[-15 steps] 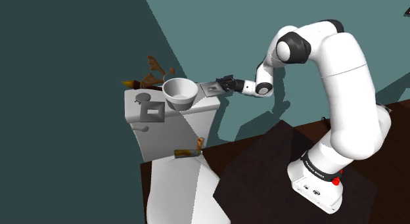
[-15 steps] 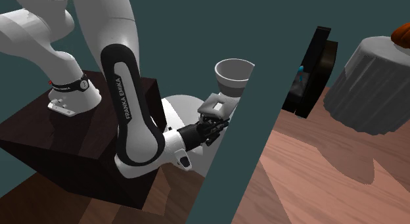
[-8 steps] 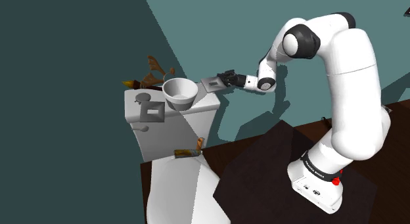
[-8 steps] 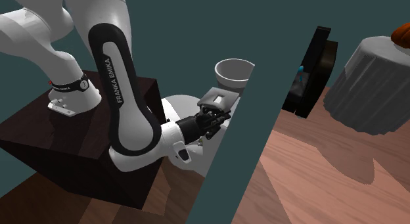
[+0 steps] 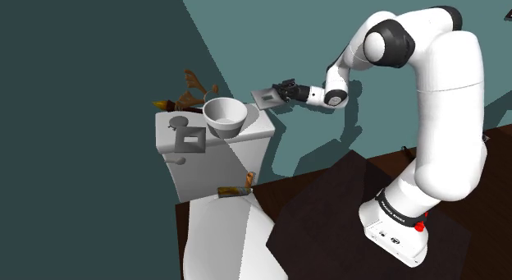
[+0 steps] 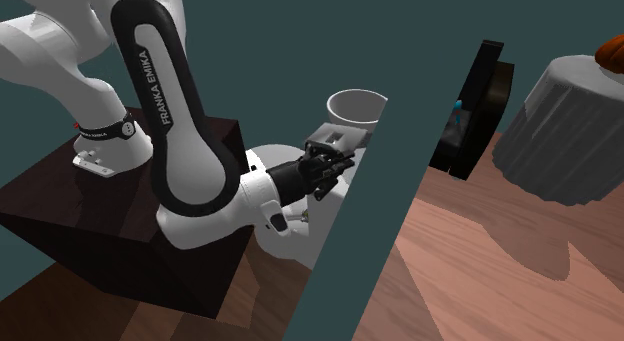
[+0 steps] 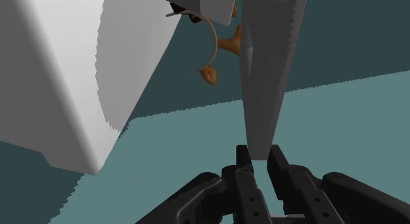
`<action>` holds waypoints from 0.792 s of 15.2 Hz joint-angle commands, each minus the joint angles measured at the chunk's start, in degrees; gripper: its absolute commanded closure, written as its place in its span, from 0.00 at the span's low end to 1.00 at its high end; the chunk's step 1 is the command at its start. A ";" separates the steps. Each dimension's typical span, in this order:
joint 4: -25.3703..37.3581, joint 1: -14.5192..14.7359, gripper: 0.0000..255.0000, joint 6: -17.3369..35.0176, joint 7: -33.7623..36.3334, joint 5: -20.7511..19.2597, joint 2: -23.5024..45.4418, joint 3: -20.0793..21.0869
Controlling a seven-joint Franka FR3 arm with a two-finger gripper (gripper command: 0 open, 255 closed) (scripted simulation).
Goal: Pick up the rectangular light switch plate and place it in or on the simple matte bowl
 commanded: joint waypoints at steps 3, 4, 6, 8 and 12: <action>-1.24 0.77 1.00 1.26 1.35 -1.06 -3.22 -0.86; -1.47 0.95 1.00 1.60 1.71 -1.31 -3.97 -1.05; -1.91 1.33 1.00 2.30 2.42 -1.82 -5.47 -1.43; -2.30 1.70 1.00 3.02 3.16 -2.33 -6.96 -1.79; -3.67 4.68 1.00 6.35 2.00 0.71 -8.46 0.14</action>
